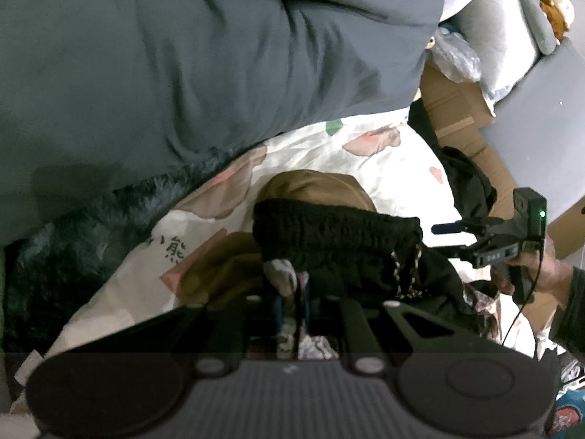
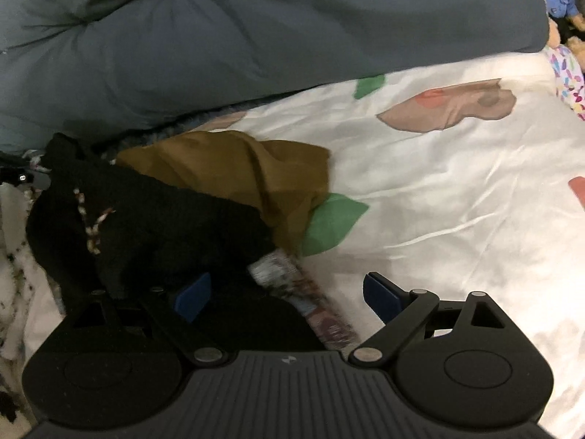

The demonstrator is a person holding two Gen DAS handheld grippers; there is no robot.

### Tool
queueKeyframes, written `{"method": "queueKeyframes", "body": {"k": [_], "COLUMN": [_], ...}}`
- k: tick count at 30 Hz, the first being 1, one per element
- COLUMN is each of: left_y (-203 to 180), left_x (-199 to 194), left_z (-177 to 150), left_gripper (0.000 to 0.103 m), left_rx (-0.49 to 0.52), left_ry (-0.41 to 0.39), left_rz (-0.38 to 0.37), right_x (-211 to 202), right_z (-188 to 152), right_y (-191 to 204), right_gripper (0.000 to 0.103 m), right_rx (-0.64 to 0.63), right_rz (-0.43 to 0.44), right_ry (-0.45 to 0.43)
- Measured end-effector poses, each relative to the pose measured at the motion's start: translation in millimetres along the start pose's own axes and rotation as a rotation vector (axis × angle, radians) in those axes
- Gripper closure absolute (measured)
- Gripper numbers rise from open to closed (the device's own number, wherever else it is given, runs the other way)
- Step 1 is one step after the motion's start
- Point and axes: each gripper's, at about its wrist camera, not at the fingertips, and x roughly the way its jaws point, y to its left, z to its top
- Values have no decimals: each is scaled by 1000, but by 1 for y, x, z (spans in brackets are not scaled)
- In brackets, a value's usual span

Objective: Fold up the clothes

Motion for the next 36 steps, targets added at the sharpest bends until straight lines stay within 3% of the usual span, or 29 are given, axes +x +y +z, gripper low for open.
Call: {"method": "queueKeyframes", "body": {"k": [6, 12, 13, 14, 16, 24, 30, 36], "left_y": [2, -3, -4, -4, -7, -39, -85, -164], "left_x": [2, 5, 6, 6, 6, -13, -24, -44], "left_z": [-1, -4, -5, -5, -4, 6, 19, 44], "left_gripper": [91, 91, 91, 91, 91, 92, 93, 94], "left_rx": [-26, -19, -20, -20, -19, 20, 77, 199], "left_ry": [-8, -13, -11, -9, -8, -61, -96, -141], "left_rz": [-6, -10, -12, -12, -13, -77, -160, -277], "right_x": [22, 35, 33, 28, 16, -60, -168, -262], "right_z": [-8, -14, -15, -16, -17, -34, -70, -104], "right_y": [1, 3, 6, 9, 14, 29, 39, 50], "right_gripper": [12, 47, 64, 73, 83, 88, 91, 94], "right_rx": [34, 113, 106, 92, 64, 47, 87, 127], "right_rz": [5, 43, 52, 47, 37, 19, -38, -138], "right_ry": [17, 25, 24, 18, 7, -113, -239, -343]}}
